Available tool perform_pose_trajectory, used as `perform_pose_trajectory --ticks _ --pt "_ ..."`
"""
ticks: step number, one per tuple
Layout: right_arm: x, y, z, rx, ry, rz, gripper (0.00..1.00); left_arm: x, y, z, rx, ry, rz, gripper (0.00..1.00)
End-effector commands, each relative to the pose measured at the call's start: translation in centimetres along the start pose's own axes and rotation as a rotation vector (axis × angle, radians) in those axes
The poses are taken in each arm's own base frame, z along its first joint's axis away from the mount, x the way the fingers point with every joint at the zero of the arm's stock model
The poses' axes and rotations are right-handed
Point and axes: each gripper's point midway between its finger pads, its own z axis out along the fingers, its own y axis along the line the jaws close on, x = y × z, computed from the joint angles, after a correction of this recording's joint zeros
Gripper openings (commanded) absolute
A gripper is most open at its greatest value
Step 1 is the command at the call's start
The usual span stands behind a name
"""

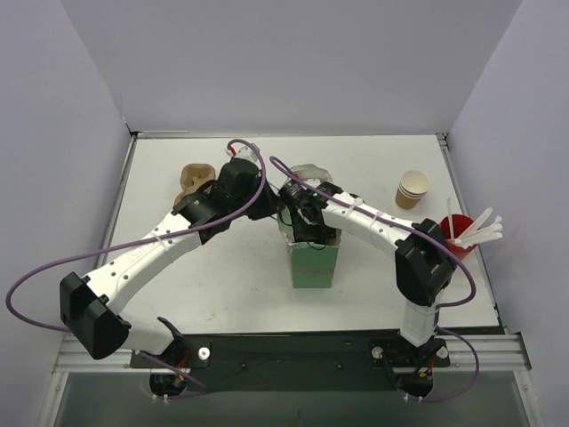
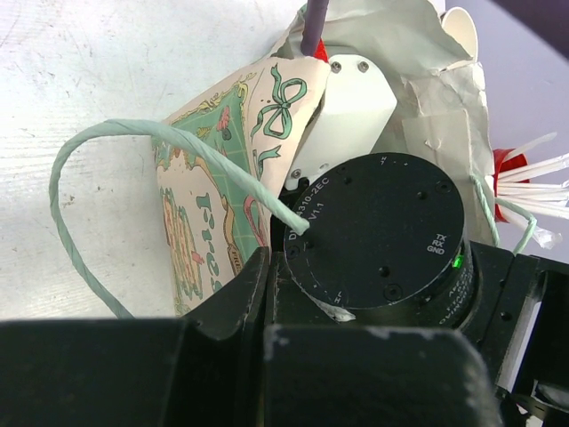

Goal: Pack the takeout coffee

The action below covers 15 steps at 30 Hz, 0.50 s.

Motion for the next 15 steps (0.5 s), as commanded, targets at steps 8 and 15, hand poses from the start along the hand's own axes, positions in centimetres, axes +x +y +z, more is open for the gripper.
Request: perform_pose_trajectory --ticks 8,15 --pt "13.7 -4.9 7.1 0.245 0.463 -0.133 0.13 -2.9 -4.0 -2.5 0.133 -0.078 0.004 0.00" --pt "14.3 -5.0 7.6 0.245 0.475 -0.132 0.12 -3.1 -4.2 -2.7 0.138 -0.082 0.006 0.00"
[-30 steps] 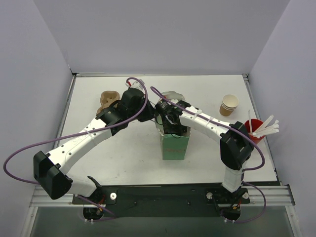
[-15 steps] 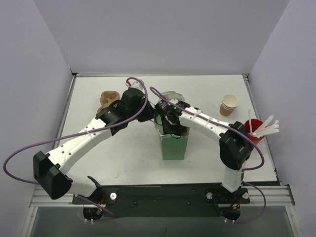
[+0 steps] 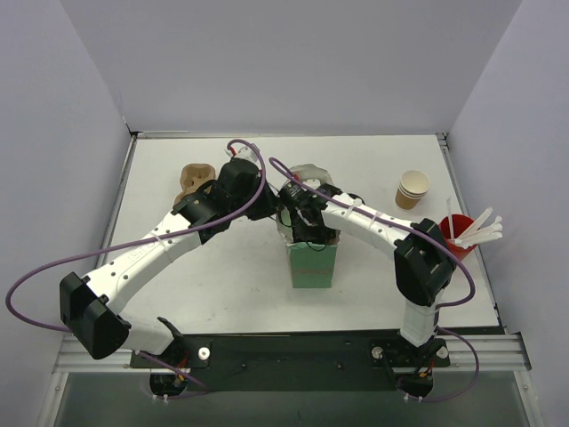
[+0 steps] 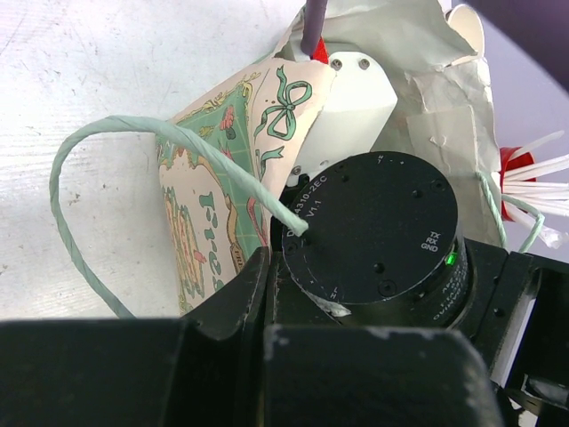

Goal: Pack the takeout coffee

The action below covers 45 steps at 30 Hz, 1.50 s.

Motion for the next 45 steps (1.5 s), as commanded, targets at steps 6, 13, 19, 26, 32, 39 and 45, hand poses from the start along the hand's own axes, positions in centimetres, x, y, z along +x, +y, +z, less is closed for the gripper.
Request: perform_pose_trajectory --ticks 6,13,19,26,32,39,45 --pt "14.4 -4.9 7.0 0.239 0.490 -0.130 0.12 -3.3 -4.5 -2.9 0.151 -0.093 0.002 0.00" --pt "14.0 -4.5 6.9 0.235 0.497 -0.142 0.12 -3.5 -5.2 -3.5 0.167 -0.101 0.014 0.00" --pt "13.2 -4.5 6.6 0.236 0.483 -0.144 0.13 -3.7 -5.7 -4.0 0.183 -0.109 0.024 0.00" --pt "13.1 -4.6 6.4 0.237 0.472 -0.142 0.12 -3.9 -5.9 -4.3 0.191 -0.118 0.028 0.00" --pt "11.1 -3.7 5.5 0.204 0.409 -0.120 0.13 -4.1 -6.2 -4.7 0.204 -0.129 0.033 0.00" --pt "9.3 -2.8 4.6 0.167 0.355 -0.099 0.12 -4.3 -6.7 -5.1 0.220 -0.135 0.049 0.00" --pt "8.0 -2.1 4.1 0.148 0.317 -0.085 0.13 -4.8 -7.2 -5.7 0.233 -0.149 0.058 0.00"
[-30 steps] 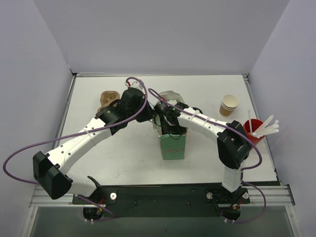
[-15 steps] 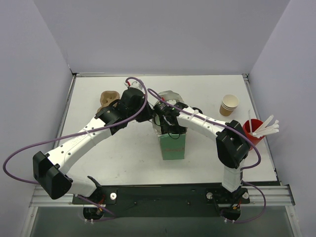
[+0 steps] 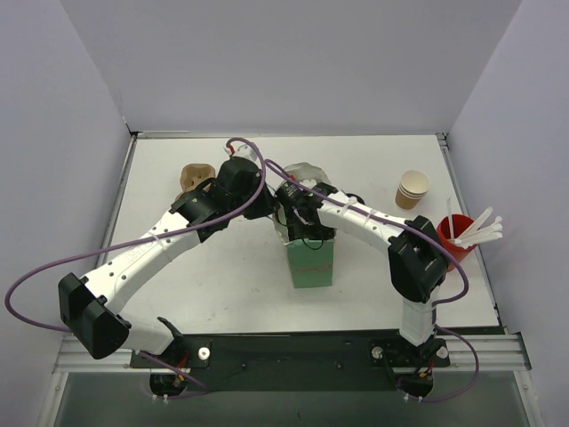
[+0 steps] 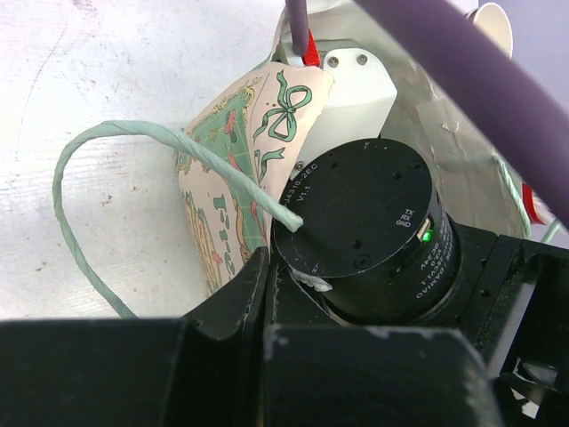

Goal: Pack the takeout coffee

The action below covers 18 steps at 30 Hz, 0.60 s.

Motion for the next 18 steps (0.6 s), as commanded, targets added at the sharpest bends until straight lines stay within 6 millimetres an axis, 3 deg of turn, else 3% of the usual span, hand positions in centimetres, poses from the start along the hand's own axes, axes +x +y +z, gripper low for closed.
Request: perform_pose_trajectory --ticks 1,18 --pt "8.19 -2.00 3.69 0.132 0.310 -0.054 0.13 -4.73 -7.40 -5.41 0.269 -0.145 0.005 0.00" --pt "8.31 -2.29 3.57 0.142 0.307 -0.057 0.13 -4.85 -7.21 -5.43 0.255 -0.145 0.009 0.00"
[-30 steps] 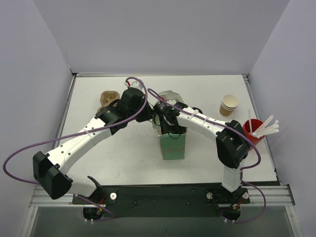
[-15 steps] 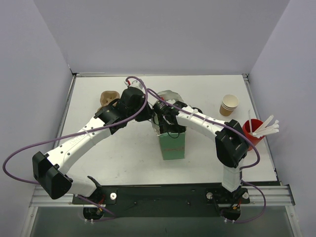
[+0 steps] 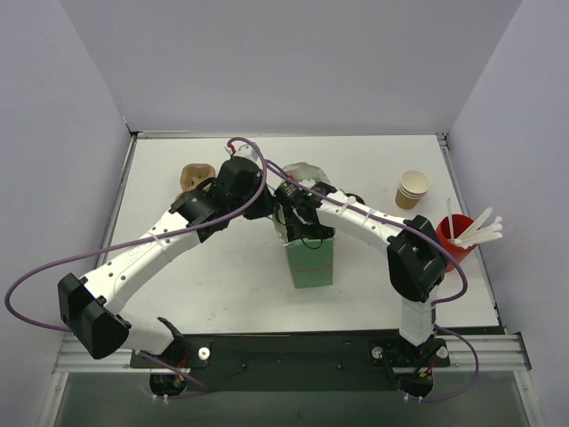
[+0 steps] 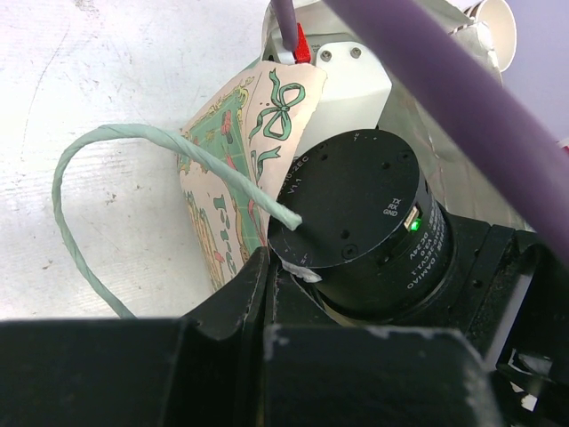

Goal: Pack the takeout coffee

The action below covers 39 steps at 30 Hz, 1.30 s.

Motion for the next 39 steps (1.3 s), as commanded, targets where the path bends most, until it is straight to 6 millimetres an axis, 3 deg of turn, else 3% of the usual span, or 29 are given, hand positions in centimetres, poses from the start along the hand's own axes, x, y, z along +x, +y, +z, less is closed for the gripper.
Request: perform_pose_trajectory --ticks 1,32,39 --pt "8.4 -2.3 3.7 0.138 0.302 -0.048 0.13 -4.9 -7.0 -5.1 0.256 -0.149 -0.011 0.00" --pt "8.3 -3.3 3.9 0.115 0.122 0.025 0.13 -3.8 -5.1 -3.8 0.184 -0.129 -0.029 0.00" --pt "8.0 -3.2 3.6 0.107 0.113 0.024 0.21 -3.9 -5.1 -3.9 0.184 -0.132 -0.026 0.00"
